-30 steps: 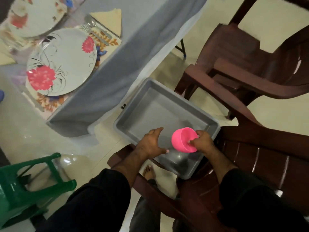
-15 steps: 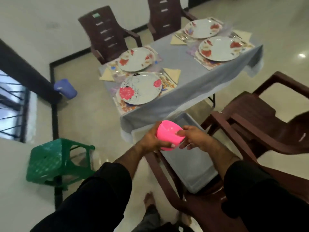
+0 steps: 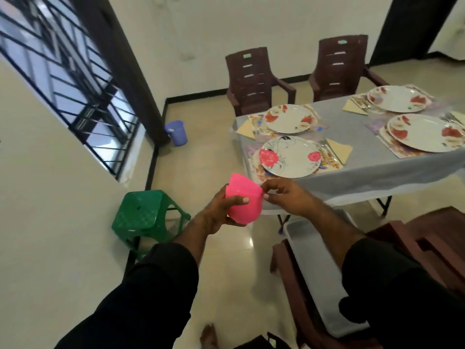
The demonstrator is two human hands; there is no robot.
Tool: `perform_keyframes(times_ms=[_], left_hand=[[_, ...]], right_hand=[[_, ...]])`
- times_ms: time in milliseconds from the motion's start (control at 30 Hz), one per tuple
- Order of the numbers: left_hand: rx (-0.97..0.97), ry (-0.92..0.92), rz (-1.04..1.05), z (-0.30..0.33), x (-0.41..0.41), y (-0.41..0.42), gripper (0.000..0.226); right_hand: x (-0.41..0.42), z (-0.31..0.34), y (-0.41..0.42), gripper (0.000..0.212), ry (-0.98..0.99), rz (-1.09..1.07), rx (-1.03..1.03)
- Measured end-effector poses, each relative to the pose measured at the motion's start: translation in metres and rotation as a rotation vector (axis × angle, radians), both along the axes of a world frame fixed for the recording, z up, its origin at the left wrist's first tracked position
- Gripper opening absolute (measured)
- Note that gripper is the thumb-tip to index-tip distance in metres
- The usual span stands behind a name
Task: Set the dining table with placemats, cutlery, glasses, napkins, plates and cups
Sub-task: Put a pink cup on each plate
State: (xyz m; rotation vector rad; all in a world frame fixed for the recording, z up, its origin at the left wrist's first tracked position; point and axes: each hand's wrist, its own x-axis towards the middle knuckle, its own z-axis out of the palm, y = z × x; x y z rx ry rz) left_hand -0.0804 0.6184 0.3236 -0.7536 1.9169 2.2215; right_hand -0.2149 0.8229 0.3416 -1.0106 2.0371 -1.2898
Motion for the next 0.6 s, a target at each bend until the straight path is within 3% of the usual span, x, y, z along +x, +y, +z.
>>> perform_keyframes(times_ms=[100,233,433,600], left_hand=[[-0.002,0.002,0.022,-0.002,0.019,-0.048,0.081],[-0.042,-0.011,0.028,-0.012,0.033,-0.118,0.080],[0.024,-0.019,0.181,-0.022,0.026,-0.234,0.074],[-0.028,-0.026,0.062,-0.018,-0.023,-0.264,0.060]], right_hand=[[0.007,0.004,-0.056,0.011,0.028,0.091,0.063],[0.017,0.009,-0.130,0.015,-0.054,0.095,-0.011],[0.008,0.012,-0.198,0.013,-0.293,-0.182,-0.178],[-0.011,0.010,-0.210,0.014,-0.173,-0.399,-0.044]])
